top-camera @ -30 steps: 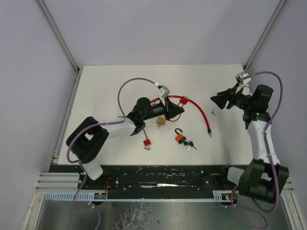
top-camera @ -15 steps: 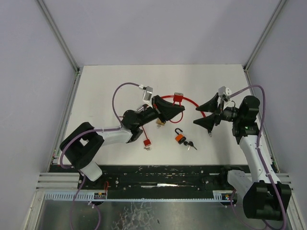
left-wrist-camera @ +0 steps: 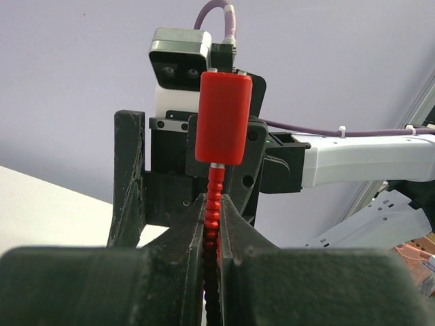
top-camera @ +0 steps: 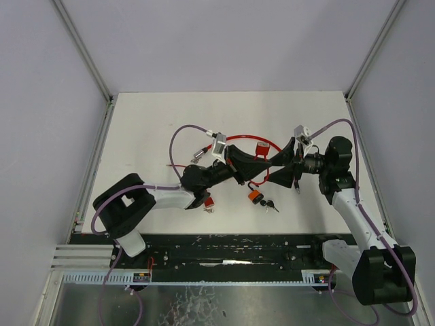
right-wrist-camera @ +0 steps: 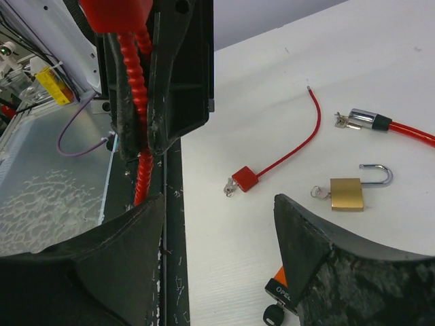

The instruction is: Lock with the key

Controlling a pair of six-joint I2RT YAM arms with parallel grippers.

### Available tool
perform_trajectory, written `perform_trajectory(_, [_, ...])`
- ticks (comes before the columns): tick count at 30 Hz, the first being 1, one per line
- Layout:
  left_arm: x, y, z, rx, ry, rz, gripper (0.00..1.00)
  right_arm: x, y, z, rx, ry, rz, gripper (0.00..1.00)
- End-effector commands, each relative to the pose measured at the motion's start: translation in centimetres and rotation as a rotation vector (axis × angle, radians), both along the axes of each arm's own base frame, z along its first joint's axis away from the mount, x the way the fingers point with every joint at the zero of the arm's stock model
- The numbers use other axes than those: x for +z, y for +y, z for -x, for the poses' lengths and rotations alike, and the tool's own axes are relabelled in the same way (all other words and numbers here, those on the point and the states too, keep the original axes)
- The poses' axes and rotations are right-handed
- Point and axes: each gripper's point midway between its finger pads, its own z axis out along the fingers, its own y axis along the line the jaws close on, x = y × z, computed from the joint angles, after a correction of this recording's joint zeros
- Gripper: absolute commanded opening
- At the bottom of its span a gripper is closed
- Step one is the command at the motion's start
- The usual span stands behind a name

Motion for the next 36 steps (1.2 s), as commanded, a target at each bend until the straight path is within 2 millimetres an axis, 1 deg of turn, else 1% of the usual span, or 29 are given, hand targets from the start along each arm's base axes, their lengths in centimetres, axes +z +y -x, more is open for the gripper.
perform_trajectory(1, [2.4, 0.8, -0.6, 0.08, -0.091, 0.08, 0.06, 0.9, 0.8, 1.1, 0.067, -0.034, -0.011, 0.72])
perform_trajectory(5, [2.5, 0.9, -0.6, 0.089, -0.101, 0.078, 0.06, 1.3, 0.8, 1.4, 0.088, -0.044, -0.01, 0.7])
perform_trajectory(6, [2.5, 1.0, -0.5, 0.094, -0.107, 0.077, 0.06, 1.2, 0.7, 1.8, 0.106, -0.032, -0.006, 0.7])
perform_trajectory(7, [2.5, 1.2, -0.7, 0.106, -0.111, 0.076, 0.06, 1.6, 0.7, 2.0, 0.125, -0.07, -0.002, 0.7])
perform_trajectory(8, [2.5, 1.4, -0.7, 0.12, -0.118, 0.076, 0.06, 1.3, 0.6, 2.6, 0.143, -0.045, 0.006, 0.7])
perform_trajectory(10, [2.5, 1.5, -0.8, 0.135, -0.13, 0.071, 0.06, 1.5, 0.5, 3.3, 0.176, -0.085, 0.008, 0.71])
perform_trajectory(12, [2.6, 1.6, -0.6, 0.137, -0.14, 0.072, 0.06, 1.8, 0.5, 3.5, 0.191, -0.099, 0.001, 0.71])
perform_trajectory(17, [2.4, 1.4, -0.6, 0.132, -0.153, 0.063, 0.06, 1.7, 0.5, 3.2, 0.174, -0.09, 0.007, 0.73])
perform_trajectory(21, [2.3, 0.6, -0.1, 0.087, -0.156, 0.058, 0.06, 1.4, 0.6, 1.9, 0.112, -0.064, 0.016, 0.73])
perform_trajectory(23, [2.2, 0.1, 0.1, 0.077, -0.166, 0.055, 0.06, 1.5, 0.7, 1.7, 0.099, -0.037, 0.001, 0.72])
perform_trajectory(25, [2.0, -0.2, 0.2, 0.076, -0.171, 0.051, 0.06, 1.6, 0.9, 1.5, 0.083, -0.016, -0.012, 0.7])
perform_trajectory(32, [1.7, -0.6, 0.2, 0.083, -0.173, 0.047, 0.06, 1.4, 1.3, 1.7, 0.092, 0.006, -0.014, 0.54])
perform_trajectory(36, [1.5, -0.7, 0.1, 0.086, -0.171, 0.043, 0.06, 1.4, 1.4, 1.9, 0.106, 0.007, -0.014, 0.4])
